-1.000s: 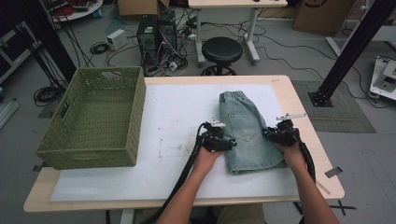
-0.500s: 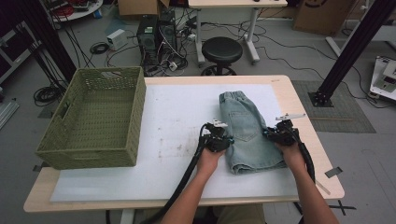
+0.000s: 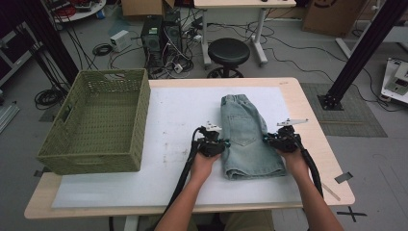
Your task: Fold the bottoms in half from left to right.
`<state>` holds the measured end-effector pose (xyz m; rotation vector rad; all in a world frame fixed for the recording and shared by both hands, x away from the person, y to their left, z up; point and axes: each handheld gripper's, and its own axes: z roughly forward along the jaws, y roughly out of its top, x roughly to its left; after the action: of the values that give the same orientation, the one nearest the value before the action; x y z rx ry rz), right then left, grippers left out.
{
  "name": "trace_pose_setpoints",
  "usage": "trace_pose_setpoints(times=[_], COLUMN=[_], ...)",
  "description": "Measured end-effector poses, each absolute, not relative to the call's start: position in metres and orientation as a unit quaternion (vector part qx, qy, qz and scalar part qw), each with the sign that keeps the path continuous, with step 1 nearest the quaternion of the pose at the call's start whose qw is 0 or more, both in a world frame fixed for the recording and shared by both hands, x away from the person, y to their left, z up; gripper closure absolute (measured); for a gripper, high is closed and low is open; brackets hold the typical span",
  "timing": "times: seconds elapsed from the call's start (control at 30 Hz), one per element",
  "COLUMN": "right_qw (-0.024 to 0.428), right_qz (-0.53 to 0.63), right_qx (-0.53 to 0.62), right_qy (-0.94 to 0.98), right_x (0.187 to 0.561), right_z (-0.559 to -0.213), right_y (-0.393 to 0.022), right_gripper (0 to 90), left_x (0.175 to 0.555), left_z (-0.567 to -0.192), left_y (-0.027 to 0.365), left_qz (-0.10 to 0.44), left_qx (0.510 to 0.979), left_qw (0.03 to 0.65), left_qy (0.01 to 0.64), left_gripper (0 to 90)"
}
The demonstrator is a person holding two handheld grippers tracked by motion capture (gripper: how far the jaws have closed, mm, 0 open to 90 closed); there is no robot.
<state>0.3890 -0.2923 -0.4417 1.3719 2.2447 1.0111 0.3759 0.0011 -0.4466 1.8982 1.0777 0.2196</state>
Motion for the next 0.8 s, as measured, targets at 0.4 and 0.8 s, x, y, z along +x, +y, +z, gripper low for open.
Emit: trace_pose_setpoints(times=[0.4, 0.8], right_qw=[0.149, 0.147], right_qz=[0.365, 0.372], right_qx=[0.451, 0.43], right_qy=[0.8, 0.809], right_x=[0.382, 0.384], right_z=[-0.44, -0.44], right_y=[-0.257, -0.22], right_gripper=[78.6, 78.3], left_x=[0.365, 0.358], left_z=[-0.446, -0.446], left_y=[0.042, 0.076], left_qz=[0.102, 0.11], left_qx=[0.767, 0.759], left_qw=[0.456, 0.456], left_qy=[0.44, 0.451], left_gripper=[82.8, 82.8])
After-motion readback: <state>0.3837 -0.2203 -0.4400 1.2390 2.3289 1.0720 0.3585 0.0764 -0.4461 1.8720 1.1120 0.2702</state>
